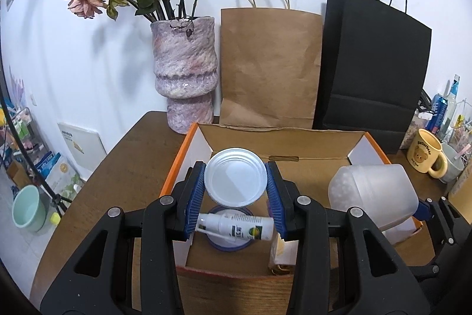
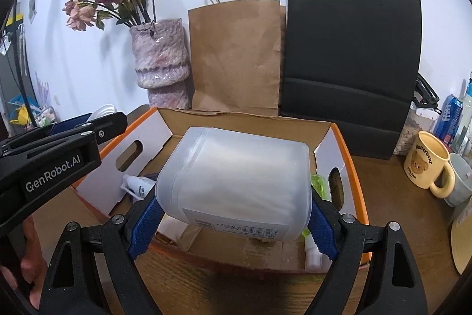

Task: Organize rigid objects
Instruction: 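Carry the white cap and frosted container with both tools over the box, then open both tools to drop the white cap and container into the box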

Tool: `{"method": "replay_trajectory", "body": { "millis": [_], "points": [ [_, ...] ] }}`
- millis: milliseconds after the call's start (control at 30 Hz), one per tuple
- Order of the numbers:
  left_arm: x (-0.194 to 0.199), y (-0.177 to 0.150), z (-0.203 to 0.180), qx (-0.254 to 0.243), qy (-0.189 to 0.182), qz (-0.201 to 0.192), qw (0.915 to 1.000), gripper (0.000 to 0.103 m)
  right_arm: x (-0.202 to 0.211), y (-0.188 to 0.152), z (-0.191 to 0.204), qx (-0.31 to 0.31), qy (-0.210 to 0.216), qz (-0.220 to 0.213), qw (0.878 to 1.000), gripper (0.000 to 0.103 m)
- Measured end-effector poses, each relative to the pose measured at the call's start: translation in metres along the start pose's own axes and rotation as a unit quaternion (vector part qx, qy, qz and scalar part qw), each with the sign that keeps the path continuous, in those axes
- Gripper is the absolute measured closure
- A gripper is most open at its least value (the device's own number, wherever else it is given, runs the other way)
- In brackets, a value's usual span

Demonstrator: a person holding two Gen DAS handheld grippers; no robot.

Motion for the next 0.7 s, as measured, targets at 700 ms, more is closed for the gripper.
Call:
{"method": "replay_trajectory", "body": {
  "millis": [700],
  "points": [
    [-0.037,-0.008,-0.001,-0.017,0.004,0.029,0.9994,0.066,-0.023,0.0,-0.024,0.002,-0.026,0.024,0.999,0.013]
  ]
}}
Point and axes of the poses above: each gripper's, at about its wrist camera, not at the fingertips, and x roughly against the way its jaws point, z to its left, y to its top, the point moved 9 cm from there along -x, roughly the way its jaws point, and after that the axes turned 2 degrees about -x, right-handed, at the moved point
